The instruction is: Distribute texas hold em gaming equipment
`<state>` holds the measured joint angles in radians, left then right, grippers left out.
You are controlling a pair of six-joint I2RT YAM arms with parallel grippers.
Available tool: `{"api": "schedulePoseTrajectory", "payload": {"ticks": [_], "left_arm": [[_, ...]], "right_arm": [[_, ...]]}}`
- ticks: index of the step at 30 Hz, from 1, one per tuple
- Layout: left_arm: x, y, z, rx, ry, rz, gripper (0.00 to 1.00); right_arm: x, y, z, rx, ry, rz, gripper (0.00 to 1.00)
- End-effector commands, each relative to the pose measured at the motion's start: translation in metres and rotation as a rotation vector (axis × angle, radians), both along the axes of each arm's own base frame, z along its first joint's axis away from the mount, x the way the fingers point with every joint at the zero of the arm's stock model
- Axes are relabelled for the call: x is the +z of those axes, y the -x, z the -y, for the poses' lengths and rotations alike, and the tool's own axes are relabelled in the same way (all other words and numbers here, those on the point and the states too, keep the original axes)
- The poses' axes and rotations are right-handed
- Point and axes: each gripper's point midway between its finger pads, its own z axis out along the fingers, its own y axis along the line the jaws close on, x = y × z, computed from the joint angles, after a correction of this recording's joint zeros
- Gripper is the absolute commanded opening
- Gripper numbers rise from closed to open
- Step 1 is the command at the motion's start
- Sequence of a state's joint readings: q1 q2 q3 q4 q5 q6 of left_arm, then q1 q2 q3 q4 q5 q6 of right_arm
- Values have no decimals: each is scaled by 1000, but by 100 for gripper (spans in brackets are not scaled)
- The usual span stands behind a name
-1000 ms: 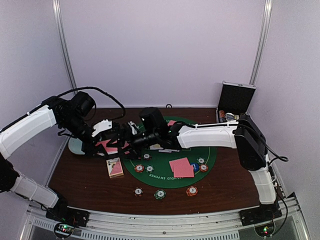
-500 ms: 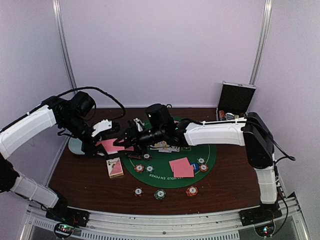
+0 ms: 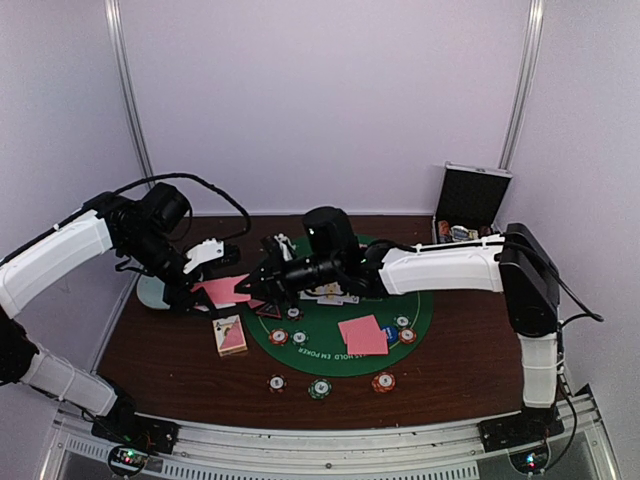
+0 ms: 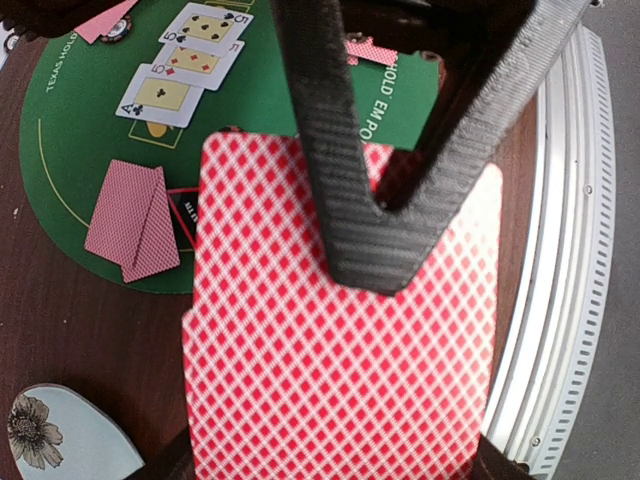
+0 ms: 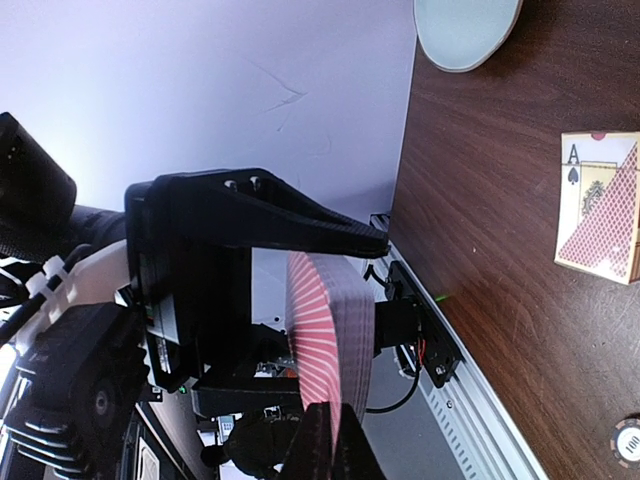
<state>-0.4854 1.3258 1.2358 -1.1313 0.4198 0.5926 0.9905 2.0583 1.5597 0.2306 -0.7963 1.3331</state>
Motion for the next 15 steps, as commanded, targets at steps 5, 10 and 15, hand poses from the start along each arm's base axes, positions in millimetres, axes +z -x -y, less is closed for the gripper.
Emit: {"api": "schedulePoseTrajectory", "payload": {"ticks": [5, 10, 15], "left_arm": [[13, -4, 3, -1, 41, 47, 0], [13, -4, 3, -2, 41, 50, 0], [13, -3, 3, -3, 42, 50, 0]], "right_arm": [[23, -4, 16, -11, -20, 16, 0], [24, -8, 28, -11, 8, 24, 0], [30, -13, 44, -18, 18, 32, 0]]}}
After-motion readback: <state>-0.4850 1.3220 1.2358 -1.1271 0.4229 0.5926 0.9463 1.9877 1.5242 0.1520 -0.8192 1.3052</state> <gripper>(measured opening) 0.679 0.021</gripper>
